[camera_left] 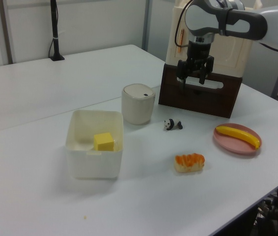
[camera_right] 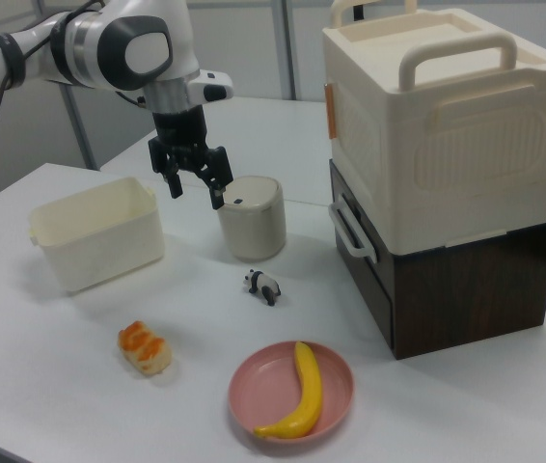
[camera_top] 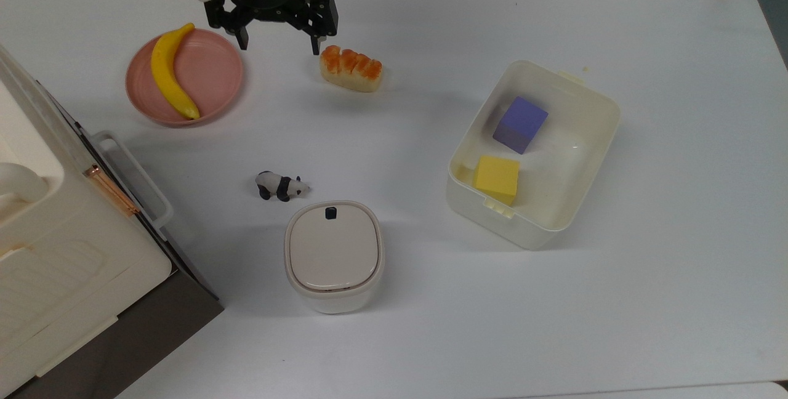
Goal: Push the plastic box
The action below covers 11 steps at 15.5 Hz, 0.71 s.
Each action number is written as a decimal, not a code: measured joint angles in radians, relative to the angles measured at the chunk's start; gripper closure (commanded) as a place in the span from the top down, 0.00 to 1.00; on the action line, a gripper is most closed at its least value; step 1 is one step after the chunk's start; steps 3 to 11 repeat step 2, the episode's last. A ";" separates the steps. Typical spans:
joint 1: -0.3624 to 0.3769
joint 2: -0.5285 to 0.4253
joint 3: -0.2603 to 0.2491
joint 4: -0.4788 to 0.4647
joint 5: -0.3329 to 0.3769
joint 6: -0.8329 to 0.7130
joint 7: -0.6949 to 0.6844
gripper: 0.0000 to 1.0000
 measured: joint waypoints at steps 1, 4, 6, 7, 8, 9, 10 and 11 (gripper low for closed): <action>-0.013 -0.004 0.017 0.001 -0.011 0.000 0.053 1.00; -0.028 -0.010 0.034 0.002 -0.021 0.000 0.094 1.00; -0.028 -0.010 0.034 0.002 -0.021 0.000 0.094 1.00; -0.028 -0.010 0.034 0.002 -0.021 0.000 0.094 1.00; -0.028 -0.010 0.034 0.002 -0.021 0.000 0.094 1.00; -0.028 -0.010 0.034 0.002 -0.021 0.000 0.094 1.00; -0.028 -0.010 0.034 0.002 -0.021 0.000 0.094 1.00; -0.028 -0.010 0.034 0.002 -0.021 0.000 0.094 1.00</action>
